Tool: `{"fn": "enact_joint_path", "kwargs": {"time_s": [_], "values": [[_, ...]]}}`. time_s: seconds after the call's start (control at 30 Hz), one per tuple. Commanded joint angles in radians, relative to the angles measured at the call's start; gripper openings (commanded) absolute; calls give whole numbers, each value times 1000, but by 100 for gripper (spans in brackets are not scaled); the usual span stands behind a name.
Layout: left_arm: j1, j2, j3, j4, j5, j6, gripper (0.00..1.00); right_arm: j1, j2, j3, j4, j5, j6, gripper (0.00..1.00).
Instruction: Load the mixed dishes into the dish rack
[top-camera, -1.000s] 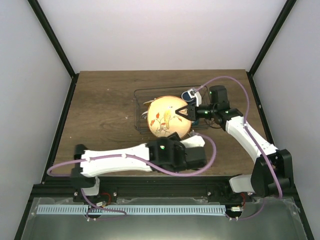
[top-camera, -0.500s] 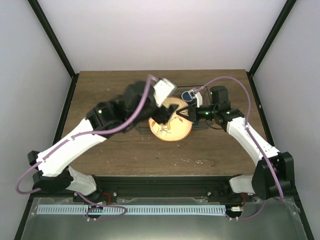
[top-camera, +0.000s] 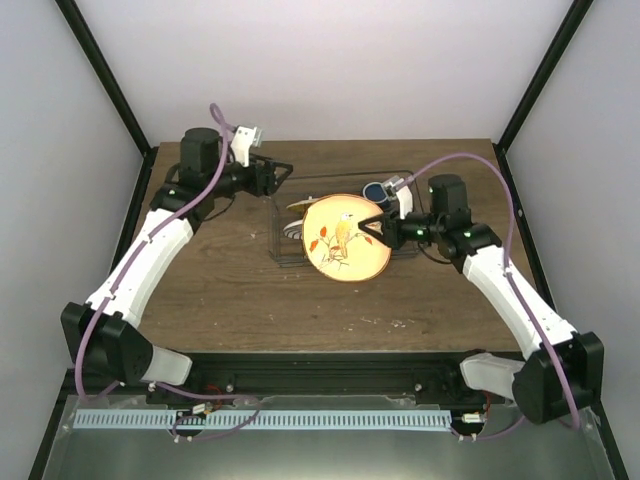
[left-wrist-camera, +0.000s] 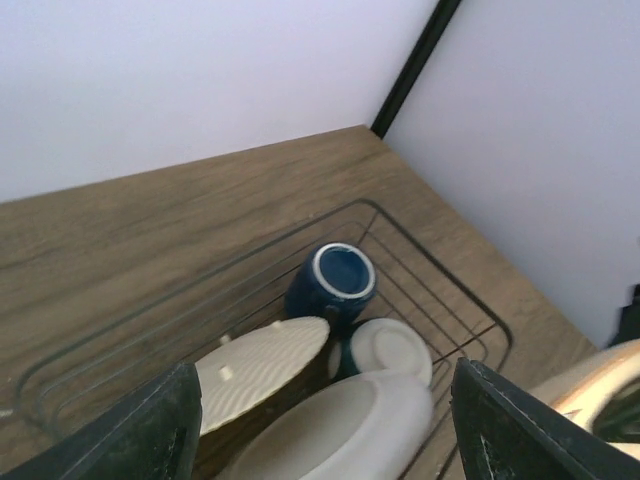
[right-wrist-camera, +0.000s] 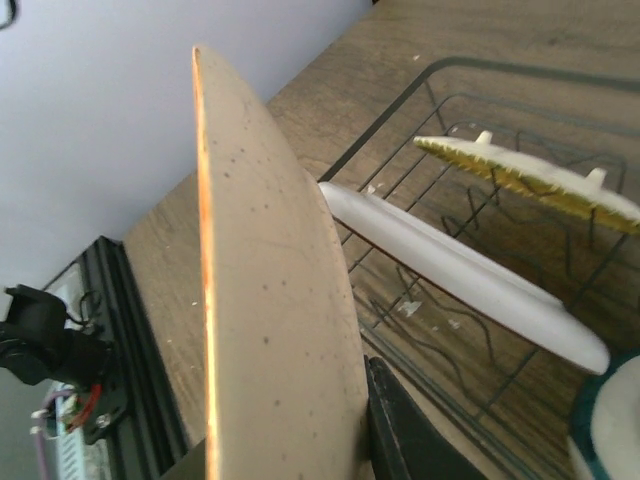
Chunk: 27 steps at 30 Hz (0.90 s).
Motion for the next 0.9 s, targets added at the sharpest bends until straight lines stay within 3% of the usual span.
{"fn": "enact_joint_path", "kwargs": {"time_s": [0.0, 0.43, 0.67, 0.87], "values": [[87, 9, -80, 192, 160, -56, 70, 46, -96, 34, 84, 94, -71, 1], [143, 46, -172, 255, 166, -69, 68, 85, -164, -29, 224, 457, -188, 1], [154, 62, -197, 285, 169, -79, 68, 127, -234, -89, 288, 464, -241, 1], [161, 65, -223, 315, 168, -90, 68, 251, -256, -125, 292, 465, -327, 1]]}}
